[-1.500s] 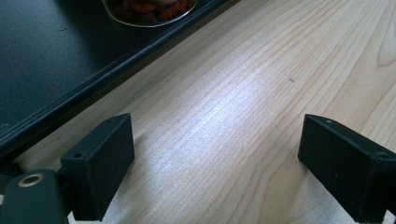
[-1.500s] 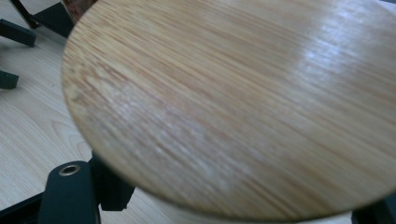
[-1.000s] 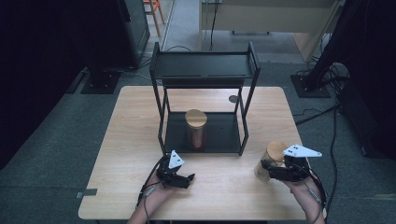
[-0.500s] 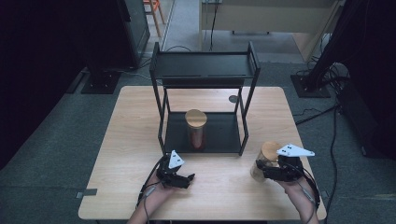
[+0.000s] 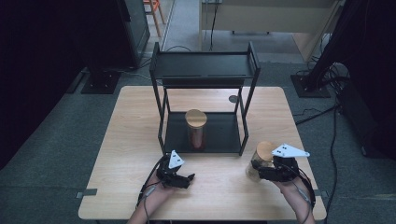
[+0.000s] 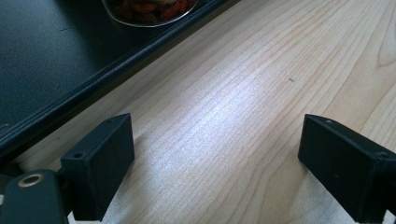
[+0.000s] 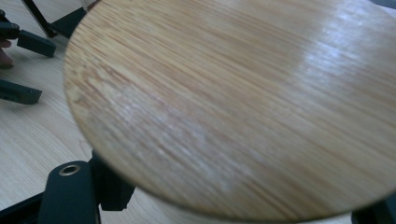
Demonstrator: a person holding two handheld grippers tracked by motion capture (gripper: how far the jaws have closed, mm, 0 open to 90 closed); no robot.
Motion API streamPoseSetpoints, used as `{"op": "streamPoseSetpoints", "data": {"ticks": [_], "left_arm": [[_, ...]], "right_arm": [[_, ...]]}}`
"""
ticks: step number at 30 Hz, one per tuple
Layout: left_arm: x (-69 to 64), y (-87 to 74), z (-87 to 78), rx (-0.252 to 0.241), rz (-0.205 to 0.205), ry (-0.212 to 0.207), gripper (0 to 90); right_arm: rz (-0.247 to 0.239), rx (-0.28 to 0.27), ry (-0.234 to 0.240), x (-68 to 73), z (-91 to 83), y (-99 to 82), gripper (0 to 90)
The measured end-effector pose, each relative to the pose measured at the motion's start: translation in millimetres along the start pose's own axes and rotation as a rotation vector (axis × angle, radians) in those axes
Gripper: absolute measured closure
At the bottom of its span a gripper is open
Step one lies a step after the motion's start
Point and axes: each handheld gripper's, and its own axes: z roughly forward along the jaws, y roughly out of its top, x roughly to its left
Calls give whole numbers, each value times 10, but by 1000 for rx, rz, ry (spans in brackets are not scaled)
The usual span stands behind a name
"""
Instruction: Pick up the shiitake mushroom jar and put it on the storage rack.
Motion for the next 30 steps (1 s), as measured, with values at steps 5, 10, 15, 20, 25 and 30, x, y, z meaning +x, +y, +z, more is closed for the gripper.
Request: {"op": "streamPoseSetpoints", "data": {"ticks": [5, 10, 15, 20, 25, 30], "left_arm": [[1, 0, -1, 2, 2, -1, 110], [2, 0, -1, 2, 2, -1, 110], [0, 0, -1, 1, 0, -1, 110], [1, 0, 0, 1, 2, 0, 109], [1, 0, -1, 1, 2, 0, 109], [-1, 0, 1, -1, -1, 0, 109]], "right_arm": [[-11, 1, 8, 11, 12, 26, 247], [-1, -10, 16, -6, 11, 45, 247], [-5, -5, 26, 15, 32, 61, 247], [-12, 4, 33, 39, 68, 89, 248], [-28, 15, 41, 74, 101, 110, 247], [-32, 21, 54, 98, 119, 143, 247]]}}
